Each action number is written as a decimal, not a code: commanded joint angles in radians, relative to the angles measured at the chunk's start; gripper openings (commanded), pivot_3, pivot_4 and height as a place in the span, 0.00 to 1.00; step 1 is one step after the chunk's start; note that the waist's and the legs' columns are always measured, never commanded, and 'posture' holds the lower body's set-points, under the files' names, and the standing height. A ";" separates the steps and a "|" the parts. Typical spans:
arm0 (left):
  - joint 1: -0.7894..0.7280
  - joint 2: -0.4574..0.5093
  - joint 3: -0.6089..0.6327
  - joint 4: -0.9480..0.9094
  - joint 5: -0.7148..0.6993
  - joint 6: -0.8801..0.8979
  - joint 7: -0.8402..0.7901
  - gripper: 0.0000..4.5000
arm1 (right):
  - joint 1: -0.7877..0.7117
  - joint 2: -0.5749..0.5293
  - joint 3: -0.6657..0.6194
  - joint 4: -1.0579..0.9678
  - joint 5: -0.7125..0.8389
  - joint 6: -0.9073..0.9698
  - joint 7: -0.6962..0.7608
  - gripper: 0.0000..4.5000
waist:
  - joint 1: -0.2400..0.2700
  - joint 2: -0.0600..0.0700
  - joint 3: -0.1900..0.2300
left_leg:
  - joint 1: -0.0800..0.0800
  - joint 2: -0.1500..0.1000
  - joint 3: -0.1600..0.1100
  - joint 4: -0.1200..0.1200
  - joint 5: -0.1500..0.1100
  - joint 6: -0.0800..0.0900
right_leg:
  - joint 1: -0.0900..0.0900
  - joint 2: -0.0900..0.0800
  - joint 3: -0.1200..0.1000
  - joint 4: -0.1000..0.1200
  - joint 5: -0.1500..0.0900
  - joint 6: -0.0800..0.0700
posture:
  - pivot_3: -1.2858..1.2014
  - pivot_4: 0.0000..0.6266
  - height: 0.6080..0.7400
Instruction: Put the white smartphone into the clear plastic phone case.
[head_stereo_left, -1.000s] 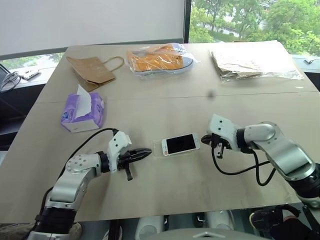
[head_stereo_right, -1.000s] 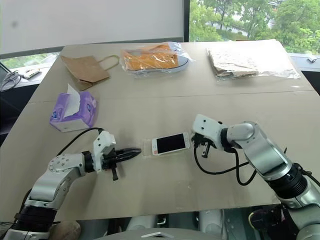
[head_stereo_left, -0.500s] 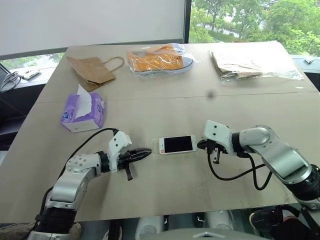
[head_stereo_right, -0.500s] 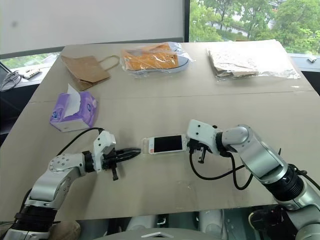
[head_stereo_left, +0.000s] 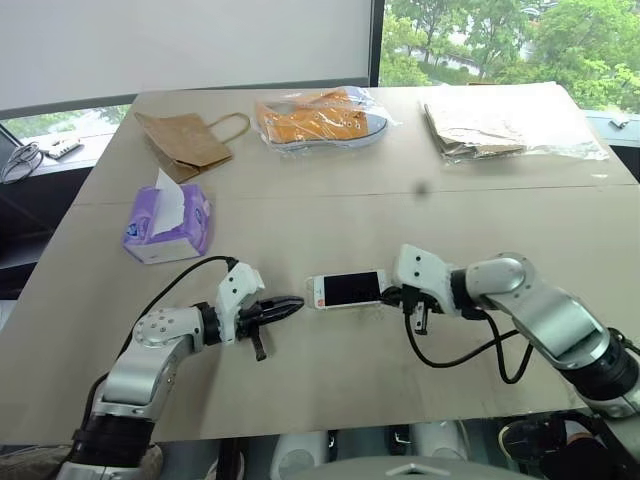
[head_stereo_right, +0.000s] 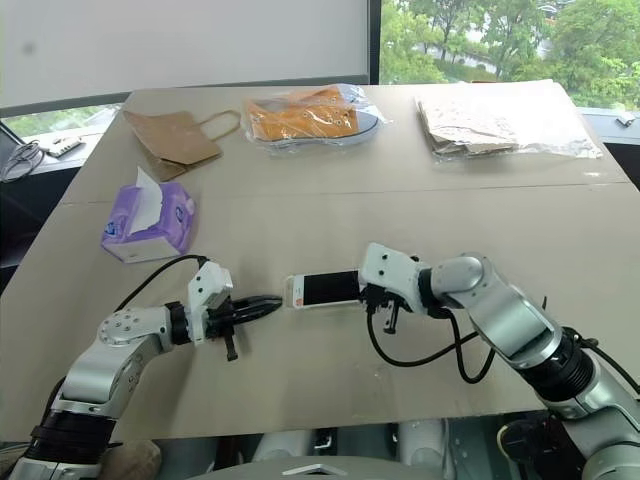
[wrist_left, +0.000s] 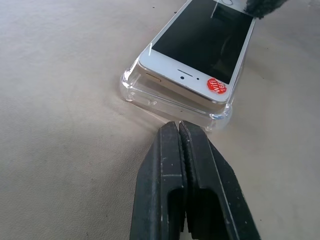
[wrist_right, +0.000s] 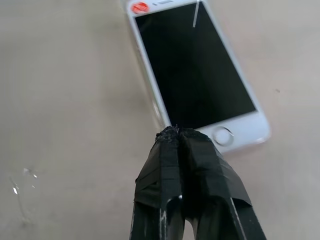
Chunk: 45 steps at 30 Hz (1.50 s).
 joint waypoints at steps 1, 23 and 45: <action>0.002 0.008 0.003 -0.008 0.007 -0.008 0.005 0.02 | -0.026 -0.002 -0.053 -0.025 0.023 -0.001 -0.005 0.00 | 0.000 0.000 0.000 | 0.000 0.000 0.000 0.000 0.000 0.000 | 0.000 0.000 0.000 0.000 0.000 0.000 | 0.52 0.24 1.00; -0.014 0.022 0.006 0.002 0.013 -0.010 -0.013 0.02 | -0.100 -0.021 0.053 0.066 -0.076 -0.075 -0.009 0.00 | -0.001 -0.001 0.000 | 0.000 0.000 0.000 0.002 0.000 0.000 | 0.000 0.001 0.001 0.001 0.000 0.000 | 0.52 0.24 1.00; -0.027 0.027 -0.005 -0.002 0.021 -0.011 -0.026 0.02 | -0.153 0.024 0.134 0.087 -0.117 -0.130 0.112 0.00 | -0.005 -0.001 -0.001 | 0.001 0.001 0.000 0.002 0.000 0.000 | 0.000 0.002 0.001 0.002 0.000 0.000 | 0.52 0.24 1.00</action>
